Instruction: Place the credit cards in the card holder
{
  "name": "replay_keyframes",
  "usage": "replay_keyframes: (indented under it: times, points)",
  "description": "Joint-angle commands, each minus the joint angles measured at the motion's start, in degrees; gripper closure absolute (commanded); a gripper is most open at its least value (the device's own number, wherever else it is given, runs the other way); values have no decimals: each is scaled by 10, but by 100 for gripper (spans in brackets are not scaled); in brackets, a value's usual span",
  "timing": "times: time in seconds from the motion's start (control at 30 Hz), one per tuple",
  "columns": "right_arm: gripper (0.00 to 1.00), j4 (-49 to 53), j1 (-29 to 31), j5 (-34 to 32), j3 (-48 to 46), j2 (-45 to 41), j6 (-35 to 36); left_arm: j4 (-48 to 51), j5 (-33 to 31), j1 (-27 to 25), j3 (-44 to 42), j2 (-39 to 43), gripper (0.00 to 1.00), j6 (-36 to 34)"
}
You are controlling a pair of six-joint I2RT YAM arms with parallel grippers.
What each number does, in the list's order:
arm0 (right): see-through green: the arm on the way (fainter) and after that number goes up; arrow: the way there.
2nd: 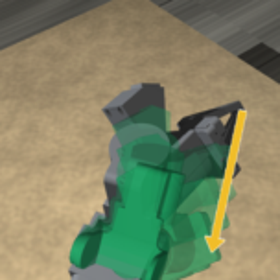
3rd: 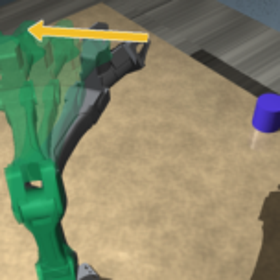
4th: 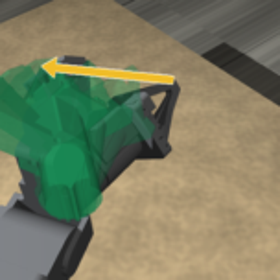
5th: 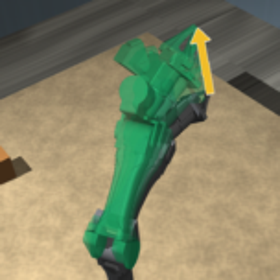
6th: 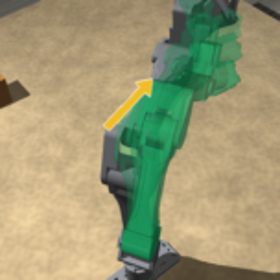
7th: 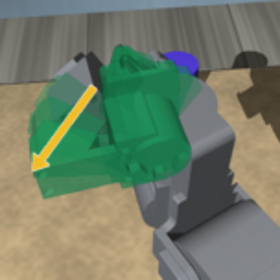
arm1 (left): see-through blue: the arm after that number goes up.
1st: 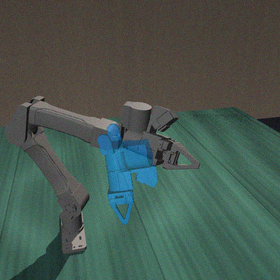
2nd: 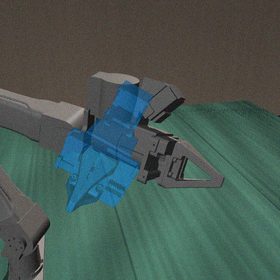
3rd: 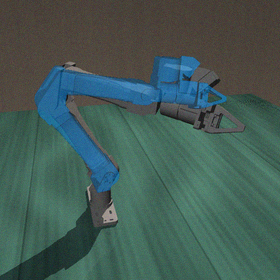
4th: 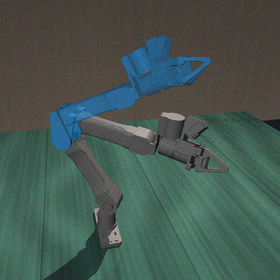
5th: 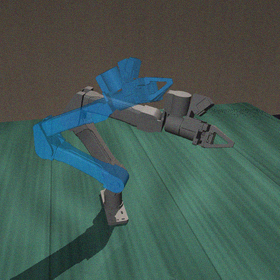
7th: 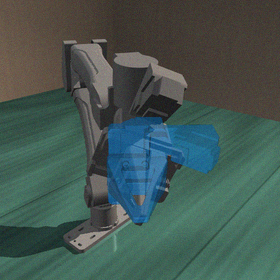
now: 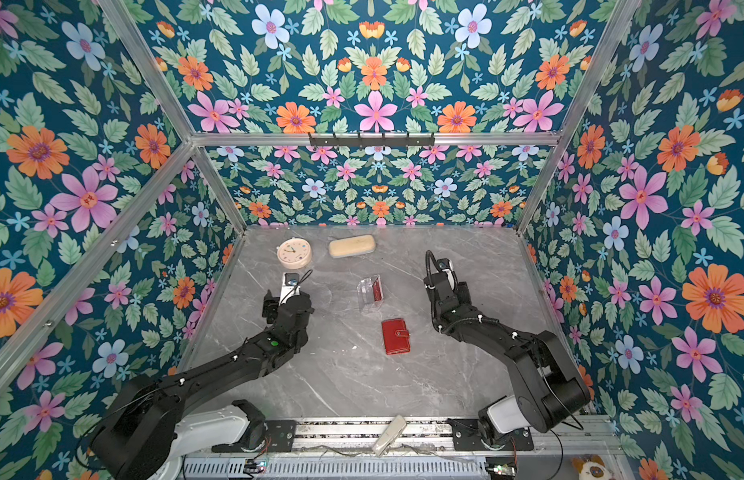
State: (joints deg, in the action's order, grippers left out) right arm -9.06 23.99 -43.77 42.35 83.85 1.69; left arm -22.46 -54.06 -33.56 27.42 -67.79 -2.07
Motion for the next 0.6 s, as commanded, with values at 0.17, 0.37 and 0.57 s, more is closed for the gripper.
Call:
replay_keyframes:
  times: [0.17,0.37,0.57]
  points:
    - [45,-82,-89,43,-17,-10,0,-154,34,117,-15,-23,22,-36]
    - [43,-127,-155,132,-77,-48,-41,-166,93,190,-23,-60,13,10]
    - [40,-150,-217,238,-118,-71,-87,-163,167,250,-25,-99,0,53]
